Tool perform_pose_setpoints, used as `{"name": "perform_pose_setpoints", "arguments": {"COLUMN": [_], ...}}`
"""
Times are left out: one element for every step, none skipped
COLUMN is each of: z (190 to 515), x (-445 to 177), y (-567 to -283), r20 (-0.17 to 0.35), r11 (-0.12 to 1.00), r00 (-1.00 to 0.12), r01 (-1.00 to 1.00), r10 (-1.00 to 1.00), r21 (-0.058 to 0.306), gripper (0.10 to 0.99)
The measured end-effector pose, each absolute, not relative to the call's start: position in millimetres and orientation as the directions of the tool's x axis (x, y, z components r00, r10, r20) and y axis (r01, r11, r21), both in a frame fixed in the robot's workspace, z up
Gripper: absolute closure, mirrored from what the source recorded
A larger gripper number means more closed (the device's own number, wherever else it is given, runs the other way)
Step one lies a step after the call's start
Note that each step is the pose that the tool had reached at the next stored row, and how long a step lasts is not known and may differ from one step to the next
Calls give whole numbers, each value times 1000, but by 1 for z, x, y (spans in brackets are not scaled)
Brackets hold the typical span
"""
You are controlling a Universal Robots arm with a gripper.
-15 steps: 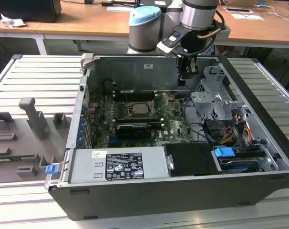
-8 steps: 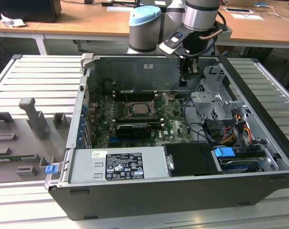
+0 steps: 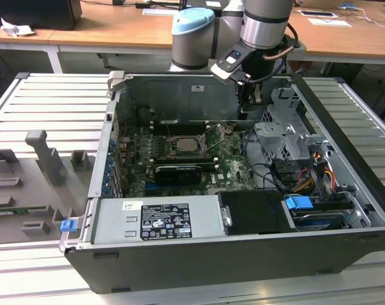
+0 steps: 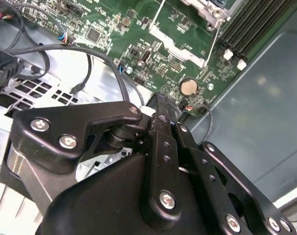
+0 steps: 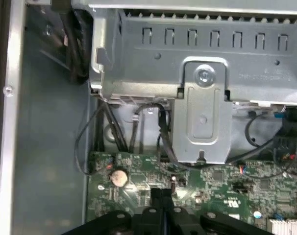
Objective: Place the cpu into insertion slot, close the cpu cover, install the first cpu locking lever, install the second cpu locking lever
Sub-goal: 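Close the cpu cover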
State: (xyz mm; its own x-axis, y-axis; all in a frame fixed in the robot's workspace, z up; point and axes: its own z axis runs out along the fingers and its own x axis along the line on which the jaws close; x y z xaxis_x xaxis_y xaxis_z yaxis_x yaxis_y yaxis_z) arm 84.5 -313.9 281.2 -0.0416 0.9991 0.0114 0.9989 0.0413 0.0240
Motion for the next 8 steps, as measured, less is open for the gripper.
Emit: {"name": "perform_pose_setpoints", "arguments": {"z": [280,279,278,278,278,277,277,277], "x": [84,84,84,83,83,83,82,82], "y": [-315,-316,-317,-318,-318,-318,-319,-319], "r20": [11,11,11,12,12,12,13,13], "r11": [42,43,44,44,44,44,44,44], "r00": [-43,-43,-44,-44,-44,-44,-44,-44], "r01": [999,999,999,999,999,999,999,999], "r10": [999,999,999,999,999,999,999,999], "r21": [24,24,24,24,24,24,24,24], "gripper": [980,980,980,980,980,980,980,980]}}
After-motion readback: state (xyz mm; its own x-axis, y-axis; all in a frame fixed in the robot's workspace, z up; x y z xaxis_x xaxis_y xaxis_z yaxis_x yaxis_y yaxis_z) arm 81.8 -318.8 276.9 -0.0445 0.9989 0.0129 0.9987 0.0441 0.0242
